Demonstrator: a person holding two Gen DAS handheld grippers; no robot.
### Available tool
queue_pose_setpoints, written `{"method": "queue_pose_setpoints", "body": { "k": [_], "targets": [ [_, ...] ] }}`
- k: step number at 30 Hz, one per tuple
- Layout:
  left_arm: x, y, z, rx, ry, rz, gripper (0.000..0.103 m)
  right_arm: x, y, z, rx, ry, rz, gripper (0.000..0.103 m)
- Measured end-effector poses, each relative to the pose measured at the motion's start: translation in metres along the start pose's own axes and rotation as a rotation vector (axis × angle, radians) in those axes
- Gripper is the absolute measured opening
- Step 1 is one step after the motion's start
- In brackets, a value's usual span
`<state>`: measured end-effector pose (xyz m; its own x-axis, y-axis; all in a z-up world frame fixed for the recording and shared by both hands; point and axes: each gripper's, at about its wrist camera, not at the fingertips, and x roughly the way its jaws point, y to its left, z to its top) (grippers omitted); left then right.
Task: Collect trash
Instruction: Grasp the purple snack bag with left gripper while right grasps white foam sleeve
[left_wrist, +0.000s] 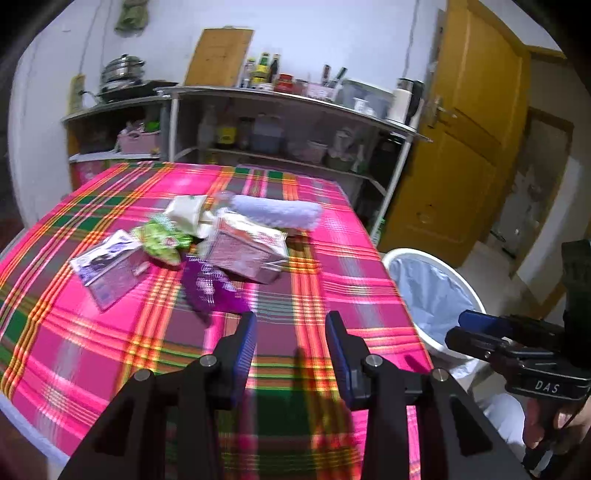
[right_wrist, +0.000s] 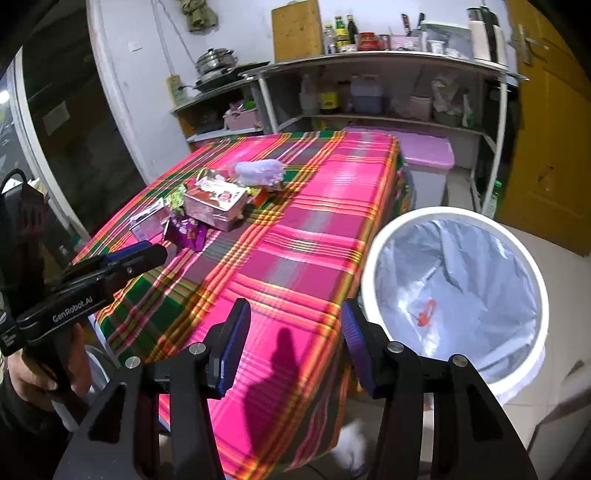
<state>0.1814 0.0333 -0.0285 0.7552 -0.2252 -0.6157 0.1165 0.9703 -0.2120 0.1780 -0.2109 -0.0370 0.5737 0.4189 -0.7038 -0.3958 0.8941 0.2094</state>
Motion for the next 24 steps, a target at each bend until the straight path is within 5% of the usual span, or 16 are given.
{"method": "queue_pose_setpoints", "body": {
  "k": [14, 24],
  "targets": [
    [0.035, 0.052, 0.029, -0.086, 0.009, 0.108, 0.049, 0.043, 0.027, 0.056, -0.116, -0.015, 0.025, 0.052],
    [0.071, 0.068, 0.033, -0.129, 0.064, 0.075, 0.049, 0.100, 0.029, 0.112, -0.170, -0.024, 0.025, 0.052]
  ]
}}
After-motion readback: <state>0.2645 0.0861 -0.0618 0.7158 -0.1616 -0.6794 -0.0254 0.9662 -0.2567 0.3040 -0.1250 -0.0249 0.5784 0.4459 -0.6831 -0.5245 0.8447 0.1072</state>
